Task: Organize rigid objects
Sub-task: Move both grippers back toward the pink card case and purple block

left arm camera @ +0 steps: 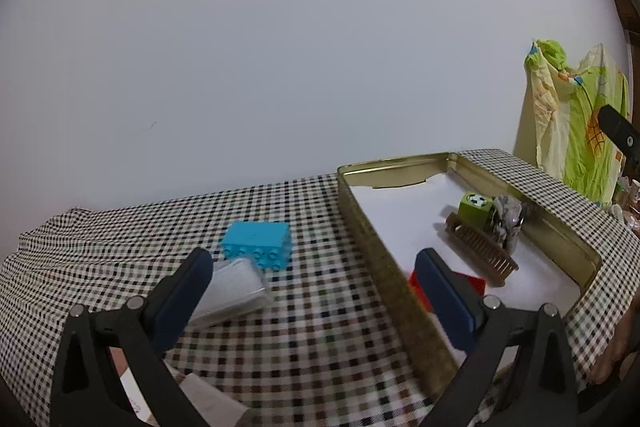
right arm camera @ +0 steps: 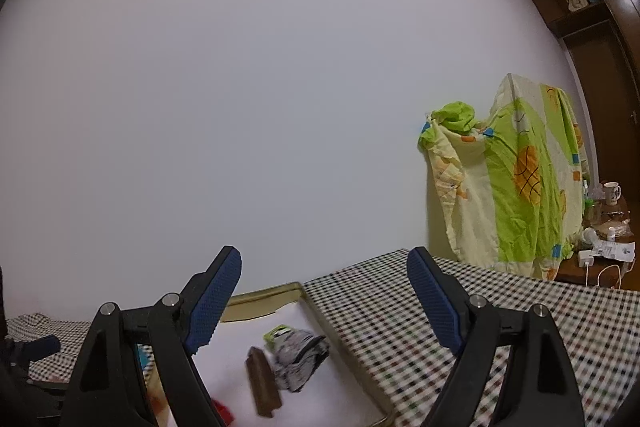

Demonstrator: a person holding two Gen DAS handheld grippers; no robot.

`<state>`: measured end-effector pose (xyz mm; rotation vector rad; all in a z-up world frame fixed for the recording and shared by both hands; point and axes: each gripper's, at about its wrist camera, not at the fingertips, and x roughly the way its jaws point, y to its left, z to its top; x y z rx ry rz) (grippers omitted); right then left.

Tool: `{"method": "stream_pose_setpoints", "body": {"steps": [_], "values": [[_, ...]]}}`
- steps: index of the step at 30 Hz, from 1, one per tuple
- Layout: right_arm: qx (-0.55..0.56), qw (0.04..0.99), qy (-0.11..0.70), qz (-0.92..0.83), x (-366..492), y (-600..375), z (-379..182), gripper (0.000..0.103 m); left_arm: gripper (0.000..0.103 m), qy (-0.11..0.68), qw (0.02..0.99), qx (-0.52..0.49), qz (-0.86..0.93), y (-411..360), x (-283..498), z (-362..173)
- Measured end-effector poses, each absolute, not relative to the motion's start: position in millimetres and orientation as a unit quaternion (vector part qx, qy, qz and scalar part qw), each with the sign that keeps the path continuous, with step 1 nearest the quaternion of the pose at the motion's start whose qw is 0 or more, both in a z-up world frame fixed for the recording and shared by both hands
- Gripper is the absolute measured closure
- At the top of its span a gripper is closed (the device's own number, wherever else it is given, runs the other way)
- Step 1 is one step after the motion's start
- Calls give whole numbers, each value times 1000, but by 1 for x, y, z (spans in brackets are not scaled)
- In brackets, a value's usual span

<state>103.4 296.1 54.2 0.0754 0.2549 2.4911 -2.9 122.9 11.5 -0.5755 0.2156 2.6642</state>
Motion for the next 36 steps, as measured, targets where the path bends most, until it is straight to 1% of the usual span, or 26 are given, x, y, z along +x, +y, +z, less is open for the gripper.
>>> {"method": "stream_pose_setpoints", "body": {"steps": [7, 23, 31, 36], "values": [[22, 295, 98, 950, 91, 265, 53, 16, 0, 70, 209, -214, 952, 99, -5, 10], [-14, 238, 112, 965, 43, 211, 49, 16, 0, 64, 173, -220, 958, 35, -24, 10], [-70, 179, 108, 976, 18, 185, 43, 16, 0, 46, 127, -248, 959, -21, -56, 3], [-134, 138, 80, 978, -6, 164, 36, 16, 1, 37, 104, -263, 958, -49, -70, -1]]}}
